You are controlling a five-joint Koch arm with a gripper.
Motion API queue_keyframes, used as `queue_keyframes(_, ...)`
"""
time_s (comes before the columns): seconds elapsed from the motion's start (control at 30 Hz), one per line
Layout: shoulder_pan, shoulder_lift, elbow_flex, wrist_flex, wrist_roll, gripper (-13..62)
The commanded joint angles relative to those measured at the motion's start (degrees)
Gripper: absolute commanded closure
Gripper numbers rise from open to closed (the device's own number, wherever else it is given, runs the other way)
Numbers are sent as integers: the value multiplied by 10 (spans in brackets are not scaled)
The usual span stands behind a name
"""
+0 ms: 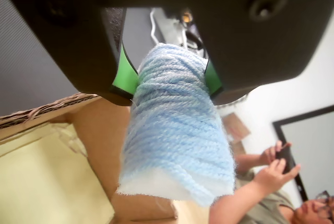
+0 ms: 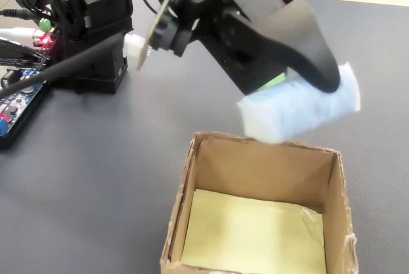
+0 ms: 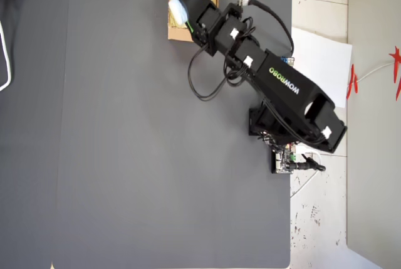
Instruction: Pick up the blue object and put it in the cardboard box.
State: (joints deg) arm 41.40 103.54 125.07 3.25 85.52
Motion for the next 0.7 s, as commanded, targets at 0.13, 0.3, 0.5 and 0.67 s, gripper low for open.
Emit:
queue_keyframes(0.13,21,-13,-50,-2,1,281)
queue_keyframes(0.3,34,-27,-54,10,1,185)
queue_keyframes(0.5,40,-20,-47,9,3,171)
queue_keyframes(0.67,18,18,-25,4,7,171)
